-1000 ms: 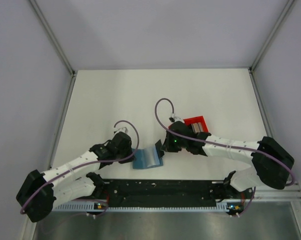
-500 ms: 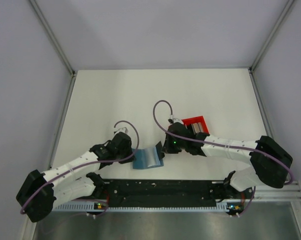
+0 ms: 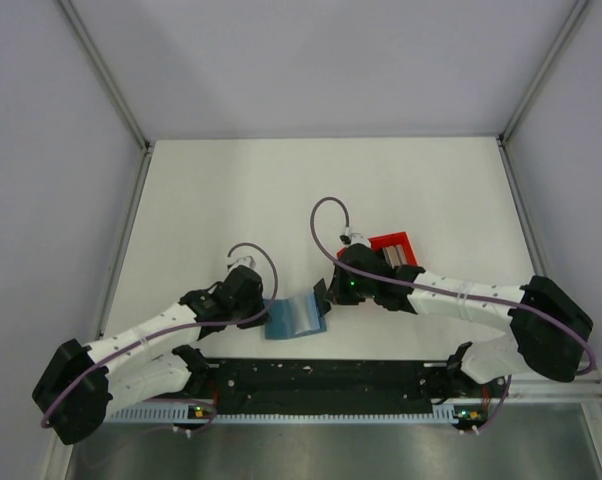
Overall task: Put the credit cards into the card holder
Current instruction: Turn over the card slot in the card holder.
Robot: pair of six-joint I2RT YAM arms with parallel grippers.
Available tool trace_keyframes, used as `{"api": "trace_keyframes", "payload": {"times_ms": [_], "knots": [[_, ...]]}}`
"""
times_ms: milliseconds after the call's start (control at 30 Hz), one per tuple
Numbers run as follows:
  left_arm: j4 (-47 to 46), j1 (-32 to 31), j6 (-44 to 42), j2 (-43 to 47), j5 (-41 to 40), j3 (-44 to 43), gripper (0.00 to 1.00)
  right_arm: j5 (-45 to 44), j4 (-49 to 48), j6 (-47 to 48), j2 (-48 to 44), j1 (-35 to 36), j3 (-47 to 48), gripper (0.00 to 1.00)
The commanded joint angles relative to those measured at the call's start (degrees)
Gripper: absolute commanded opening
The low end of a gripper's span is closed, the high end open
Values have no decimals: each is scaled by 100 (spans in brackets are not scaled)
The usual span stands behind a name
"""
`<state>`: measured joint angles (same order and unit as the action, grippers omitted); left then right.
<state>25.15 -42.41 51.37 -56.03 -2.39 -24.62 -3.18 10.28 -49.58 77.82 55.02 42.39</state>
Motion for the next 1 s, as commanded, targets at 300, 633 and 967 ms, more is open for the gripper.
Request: {"api": "trace_keyframes", "payload": {"times_ms": [300,633,967], "knots": [[-168,-13,30,4,11,89,0,36,-254,-69,330,149,-73,0],[-264,-13,57,-22,28,133,0,475,-606,-122,409,272,164,0],[-370,-13,83,-57,20,142,0,546,-405,27,646,694,937,0]]}}
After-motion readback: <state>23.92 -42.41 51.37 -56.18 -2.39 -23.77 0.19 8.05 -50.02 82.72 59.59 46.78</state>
